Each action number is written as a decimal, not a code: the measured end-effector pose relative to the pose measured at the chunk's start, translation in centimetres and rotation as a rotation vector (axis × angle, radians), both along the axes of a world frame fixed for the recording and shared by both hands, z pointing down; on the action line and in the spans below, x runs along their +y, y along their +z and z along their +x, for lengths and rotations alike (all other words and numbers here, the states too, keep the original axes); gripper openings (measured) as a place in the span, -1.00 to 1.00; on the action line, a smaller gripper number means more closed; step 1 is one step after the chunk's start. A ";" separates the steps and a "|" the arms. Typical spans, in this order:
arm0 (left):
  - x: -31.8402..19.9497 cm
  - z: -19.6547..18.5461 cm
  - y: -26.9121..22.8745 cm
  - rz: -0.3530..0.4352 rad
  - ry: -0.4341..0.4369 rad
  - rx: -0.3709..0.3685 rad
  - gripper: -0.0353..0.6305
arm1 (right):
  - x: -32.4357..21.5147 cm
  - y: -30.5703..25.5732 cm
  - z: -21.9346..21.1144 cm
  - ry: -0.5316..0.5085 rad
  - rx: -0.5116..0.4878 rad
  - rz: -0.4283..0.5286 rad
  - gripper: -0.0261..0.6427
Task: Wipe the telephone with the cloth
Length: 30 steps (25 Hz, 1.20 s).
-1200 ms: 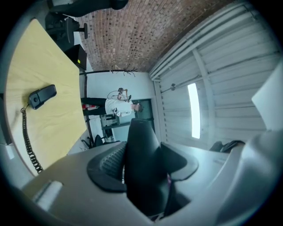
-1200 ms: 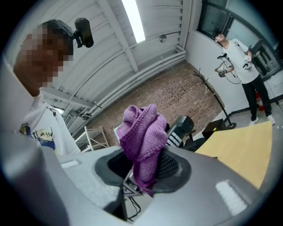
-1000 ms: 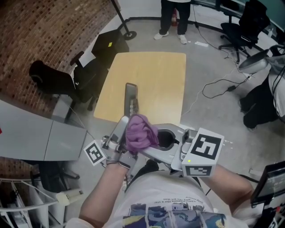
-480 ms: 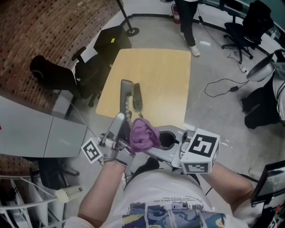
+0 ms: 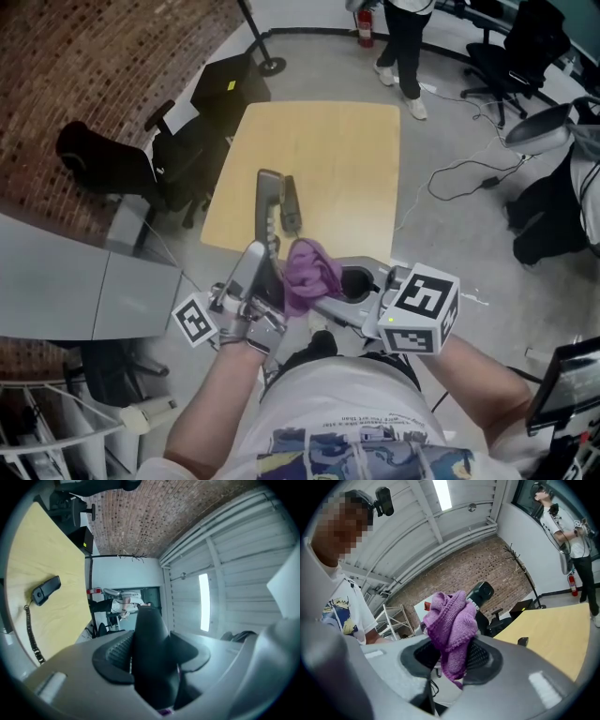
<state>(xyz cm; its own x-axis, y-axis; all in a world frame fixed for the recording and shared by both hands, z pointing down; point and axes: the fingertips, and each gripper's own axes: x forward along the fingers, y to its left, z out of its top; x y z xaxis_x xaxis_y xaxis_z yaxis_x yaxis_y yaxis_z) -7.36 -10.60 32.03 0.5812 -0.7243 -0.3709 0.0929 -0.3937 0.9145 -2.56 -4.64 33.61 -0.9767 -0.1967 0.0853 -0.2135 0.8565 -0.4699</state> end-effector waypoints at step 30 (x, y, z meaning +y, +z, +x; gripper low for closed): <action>-11.2 -5.2 19.9 -0.299 -0.264 -0.875 -0.13 | -3.6 5.5 8.1 0.458 0.218 -0.117 -0.56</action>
